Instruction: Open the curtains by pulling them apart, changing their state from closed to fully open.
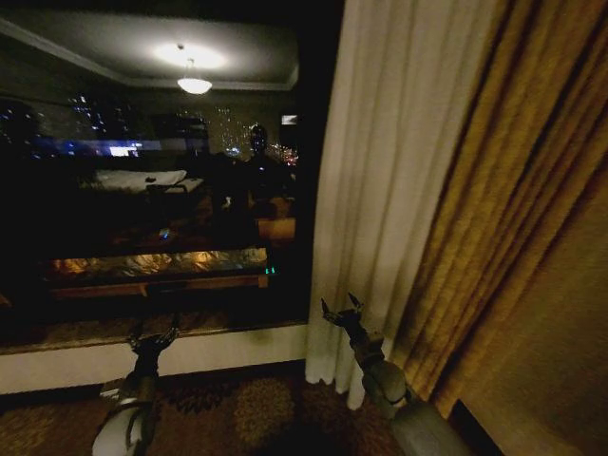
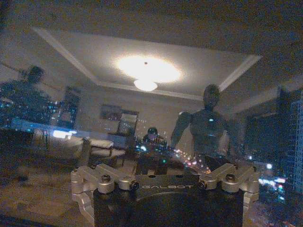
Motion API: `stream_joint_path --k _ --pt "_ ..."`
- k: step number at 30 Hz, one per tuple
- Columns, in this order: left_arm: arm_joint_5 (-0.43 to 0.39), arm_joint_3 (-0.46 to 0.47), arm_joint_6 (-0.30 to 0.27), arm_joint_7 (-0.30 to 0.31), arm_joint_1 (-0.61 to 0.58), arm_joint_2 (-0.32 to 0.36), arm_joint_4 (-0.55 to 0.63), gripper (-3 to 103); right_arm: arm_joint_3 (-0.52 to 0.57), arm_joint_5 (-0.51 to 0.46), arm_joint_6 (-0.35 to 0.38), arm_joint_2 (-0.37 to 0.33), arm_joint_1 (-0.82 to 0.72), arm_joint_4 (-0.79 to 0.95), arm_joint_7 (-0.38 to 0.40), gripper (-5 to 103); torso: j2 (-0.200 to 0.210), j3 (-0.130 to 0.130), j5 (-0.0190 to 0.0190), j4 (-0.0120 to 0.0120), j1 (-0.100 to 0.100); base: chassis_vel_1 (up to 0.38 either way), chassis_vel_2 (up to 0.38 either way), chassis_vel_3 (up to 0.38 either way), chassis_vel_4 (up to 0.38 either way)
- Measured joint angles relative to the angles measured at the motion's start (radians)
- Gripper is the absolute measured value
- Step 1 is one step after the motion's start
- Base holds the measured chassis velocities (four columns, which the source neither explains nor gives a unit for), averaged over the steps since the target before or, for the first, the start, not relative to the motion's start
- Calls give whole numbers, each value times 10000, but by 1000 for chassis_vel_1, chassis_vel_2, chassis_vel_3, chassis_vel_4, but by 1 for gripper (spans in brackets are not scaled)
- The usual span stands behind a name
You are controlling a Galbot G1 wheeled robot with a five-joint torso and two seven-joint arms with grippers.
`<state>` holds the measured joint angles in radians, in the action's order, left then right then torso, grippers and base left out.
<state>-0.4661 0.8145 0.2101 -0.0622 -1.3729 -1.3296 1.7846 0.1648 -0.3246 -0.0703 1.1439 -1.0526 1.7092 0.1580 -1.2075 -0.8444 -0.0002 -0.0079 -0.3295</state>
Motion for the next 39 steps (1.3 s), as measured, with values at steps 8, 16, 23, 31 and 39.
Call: stream_joint_path --k 8,16,23,31,39 --pt "0 0 0 0 0 0 0 100 0 0 -1 0 0 -4 3 100 0 1 2 0 1 344 327 -345 -328" --pt "0 0 0 0 0 0 0 100 0 0 -1 0 1 -4 4 100 0 1 1 -1 1 364 372 -360 -367" --pt "0 0 0 0 0 0 0 100 0 1 -1 0 2 -4 4 100 1 1 1 -1 -2 347 358 -357 -360" --pt "0 0 0 0 -1 0 0 100 -1 0 -1 0 2 -5 4 100 1 1 2 -1 -1 358 341 -355 -342" --pt "0 0 0 0 0 0 0 100 0 1 -1 0 2 -5 4 100 1 1 1 -1 -1 357 367 -352 -362"
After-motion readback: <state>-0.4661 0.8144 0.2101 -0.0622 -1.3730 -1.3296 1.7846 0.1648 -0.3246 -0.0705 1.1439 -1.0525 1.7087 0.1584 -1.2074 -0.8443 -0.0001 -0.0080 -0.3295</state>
